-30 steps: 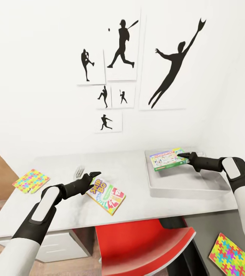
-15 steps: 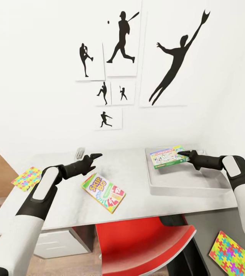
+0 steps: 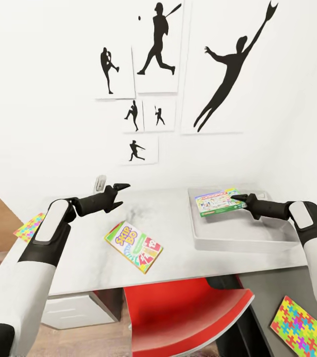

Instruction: Put all the toys in the child's room - the three board games (two on the bed and one on the table), the two jigsaw puzzles on the table, and the tennis ball on the table - inside the toy box on the table in the child's room.

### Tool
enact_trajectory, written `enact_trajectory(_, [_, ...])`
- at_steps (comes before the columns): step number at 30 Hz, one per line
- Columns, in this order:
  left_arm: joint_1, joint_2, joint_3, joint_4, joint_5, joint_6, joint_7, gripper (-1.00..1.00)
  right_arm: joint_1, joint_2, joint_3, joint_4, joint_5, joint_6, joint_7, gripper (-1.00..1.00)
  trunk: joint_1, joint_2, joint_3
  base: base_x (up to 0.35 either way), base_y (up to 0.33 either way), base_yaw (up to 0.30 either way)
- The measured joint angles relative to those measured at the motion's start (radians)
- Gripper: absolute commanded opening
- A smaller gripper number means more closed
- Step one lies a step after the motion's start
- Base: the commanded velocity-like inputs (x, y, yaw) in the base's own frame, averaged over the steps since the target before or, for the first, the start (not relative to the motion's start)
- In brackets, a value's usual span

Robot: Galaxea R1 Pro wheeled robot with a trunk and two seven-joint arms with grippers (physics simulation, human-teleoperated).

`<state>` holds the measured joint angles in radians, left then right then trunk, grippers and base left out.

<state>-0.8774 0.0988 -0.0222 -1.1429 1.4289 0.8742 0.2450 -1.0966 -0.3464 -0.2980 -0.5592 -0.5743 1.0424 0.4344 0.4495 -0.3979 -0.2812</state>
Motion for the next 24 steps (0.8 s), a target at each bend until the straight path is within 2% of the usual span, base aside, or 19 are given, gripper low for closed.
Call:
enact_trajectory(6, [-0.011, -0.006, 0.004, -0.005, 0.018, 0.004, 0.022, 1.00, -0.001, -0.001, -0.008, 0.002, 0.000, 0.000, 0.000, -1.00, 0.000, 0.000, -0.010, 0.000, 0.000, 0.000])
enact_trajectory(24, [-0.015, -0.013, -0.001, -0.008, 0.025, 0.006, 0.029, 1.00, -0.001, -0.002, -0.037, 0.003, -0.001, 0.000, -0.001, -1.00, 0.000, 0.000, -0.039, 0.000, 0.000, 0.000])
